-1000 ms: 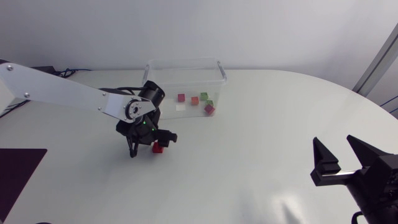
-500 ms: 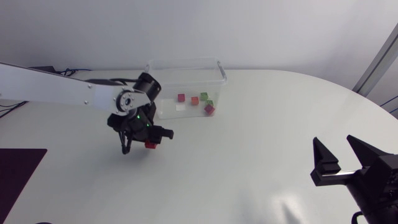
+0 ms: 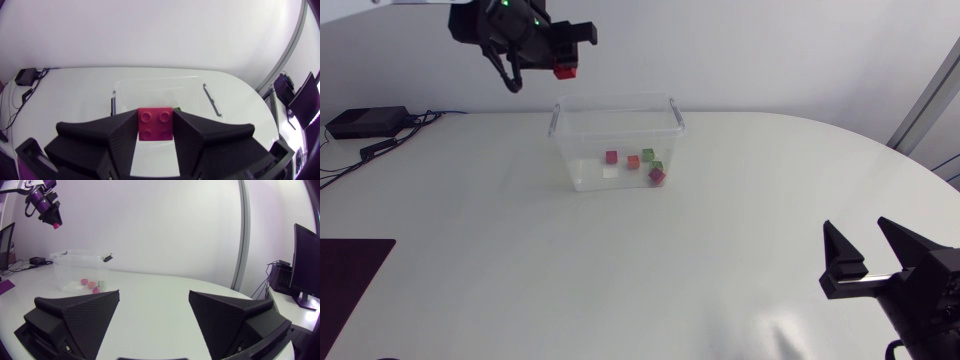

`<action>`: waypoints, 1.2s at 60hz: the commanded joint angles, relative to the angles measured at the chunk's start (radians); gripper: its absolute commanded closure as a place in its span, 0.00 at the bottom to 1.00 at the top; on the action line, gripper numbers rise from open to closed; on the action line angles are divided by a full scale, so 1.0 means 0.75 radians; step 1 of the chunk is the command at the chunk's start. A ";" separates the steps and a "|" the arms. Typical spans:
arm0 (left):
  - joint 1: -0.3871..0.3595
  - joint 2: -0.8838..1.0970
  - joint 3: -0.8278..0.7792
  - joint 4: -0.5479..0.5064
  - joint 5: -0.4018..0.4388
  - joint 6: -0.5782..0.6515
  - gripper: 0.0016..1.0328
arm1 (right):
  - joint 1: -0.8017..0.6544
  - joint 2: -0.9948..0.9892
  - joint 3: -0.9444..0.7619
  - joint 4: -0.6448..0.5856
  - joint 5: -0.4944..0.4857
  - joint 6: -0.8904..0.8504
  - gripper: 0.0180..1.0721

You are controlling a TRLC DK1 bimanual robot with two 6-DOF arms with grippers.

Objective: Place the duplo bricks in the container

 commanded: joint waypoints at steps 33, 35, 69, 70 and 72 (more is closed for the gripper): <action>0.073 -0.190 -0.301 0.256 -0.179 0.140 0.03 | -0.009 -0.011 -0.027 0.010 -0.008 -0.028 0.05; 0.075 -0.241 -0.356 0.313 -0.208 0.166 0.03 | -0.009 -0.009 -0.027 0.008 -0.008 -0.028 0.05; 0.056 -1.374 -1.378 0.698 -0.324 0.450 0.04 | -0.009 -0.011 -0.027 0.008 -0.008 -0.028 0.05; 0.056 -1.388 -1.393 0.698 -0.322 0.450 0.04 | -0.009 -0.011 -0.027 0.010 -0.010 -0.028 0.05; 0.052 -1.460 -1.466 0.694 -0.316 0.455 0.04 | -0.009 -0.011 -0.027 0.008 -0.008 -0.028 0.05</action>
